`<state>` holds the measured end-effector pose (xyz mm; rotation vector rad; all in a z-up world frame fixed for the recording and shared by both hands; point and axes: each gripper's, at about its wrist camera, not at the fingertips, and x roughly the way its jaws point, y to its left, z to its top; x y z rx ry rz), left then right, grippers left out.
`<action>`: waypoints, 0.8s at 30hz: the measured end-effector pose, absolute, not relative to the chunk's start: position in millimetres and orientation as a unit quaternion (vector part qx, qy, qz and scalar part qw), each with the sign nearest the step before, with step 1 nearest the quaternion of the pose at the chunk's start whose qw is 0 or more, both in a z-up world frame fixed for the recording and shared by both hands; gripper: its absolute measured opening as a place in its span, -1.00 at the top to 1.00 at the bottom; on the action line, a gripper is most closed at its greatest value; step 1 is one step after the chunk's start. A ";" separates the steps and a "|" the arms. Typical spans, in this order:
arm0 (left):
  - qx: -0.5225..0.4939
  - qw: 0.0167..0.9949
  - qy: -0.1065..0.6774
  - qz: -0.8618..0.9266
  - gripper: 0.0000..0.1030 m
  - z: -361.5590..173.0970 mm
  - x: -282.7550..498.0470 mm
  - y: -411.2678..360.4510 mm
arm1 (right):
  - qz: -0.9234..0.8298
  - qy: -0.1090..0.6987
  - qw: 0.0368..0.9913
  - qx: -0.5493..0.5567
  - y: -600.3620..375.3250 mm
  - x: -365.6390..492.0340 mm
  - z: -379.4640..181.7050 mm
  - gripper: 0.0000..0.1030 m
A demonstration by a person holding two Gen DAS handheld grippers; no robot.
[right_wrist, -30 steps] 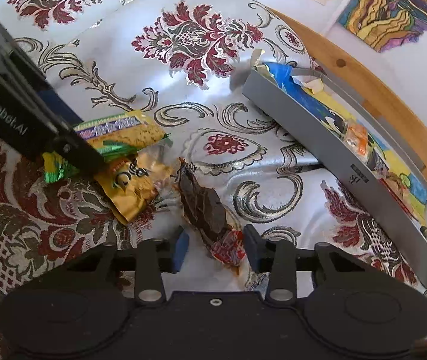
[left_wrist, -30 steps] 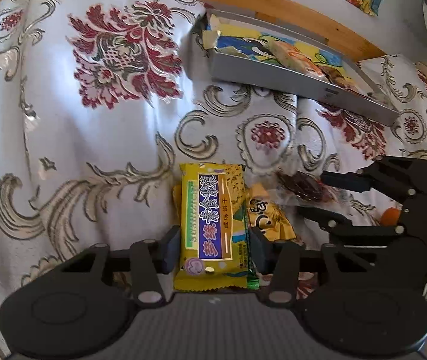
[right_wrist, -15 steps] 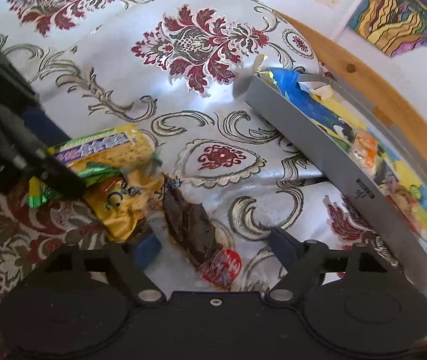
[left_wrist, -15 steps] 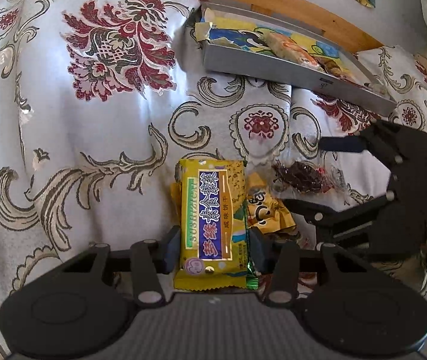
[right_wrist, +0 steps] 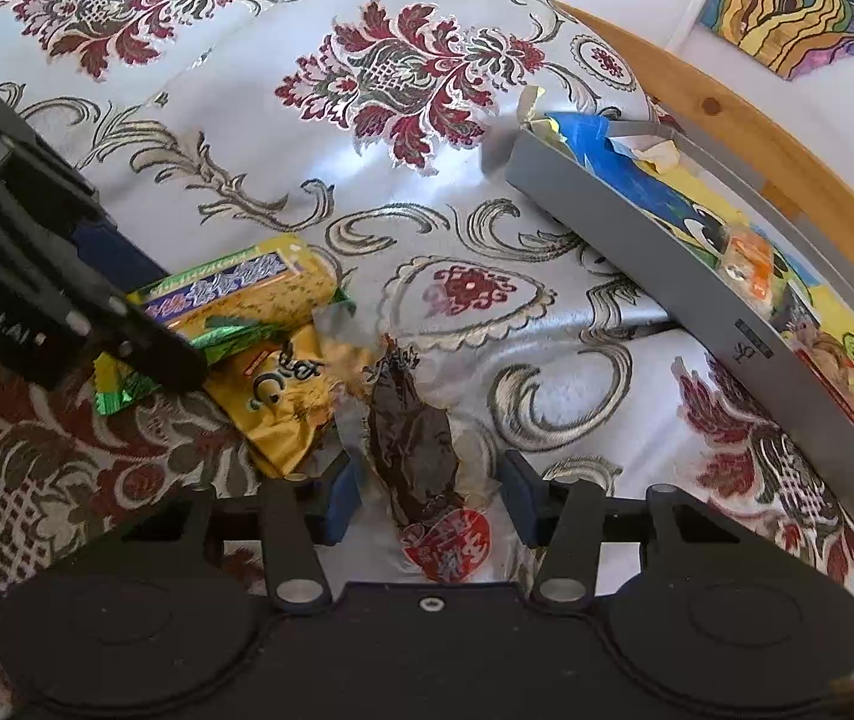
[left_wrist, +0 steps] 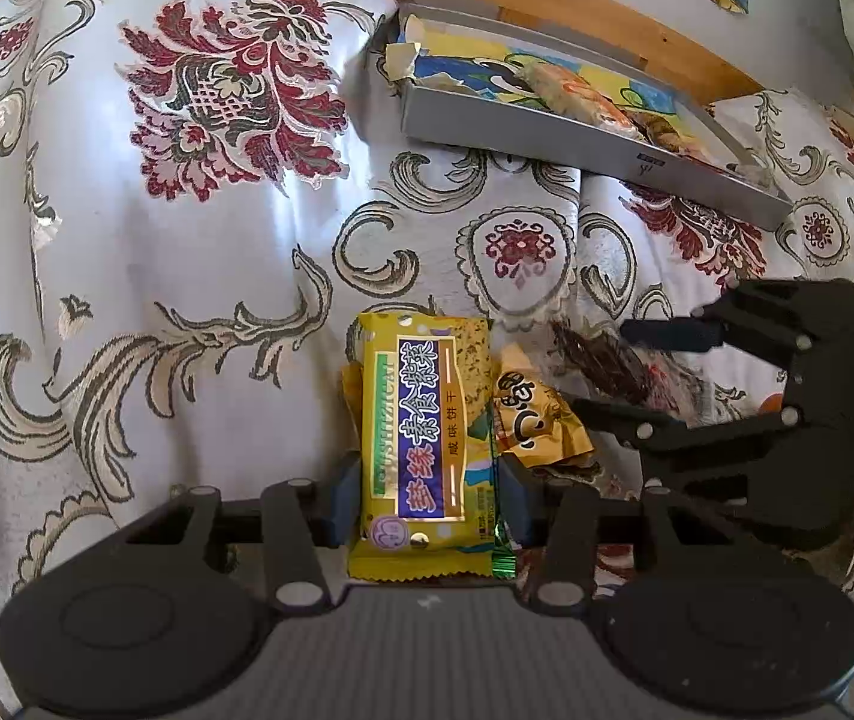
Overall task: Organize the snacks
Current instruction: 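Lift the wafer pack with the left tool while the right grasps the vacuum-packed meat snack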
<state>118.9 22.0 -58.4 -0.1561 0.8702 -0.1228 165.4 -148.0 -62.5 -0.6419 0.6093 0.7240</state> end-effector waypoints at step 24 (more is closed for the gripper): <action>-0.106 0.897 0.422 -0.076 0.02 -45.6 68.2 -2.0 | 0.262 0.274 0.865 -0.330 -157.4 73.5 -34.2 0.24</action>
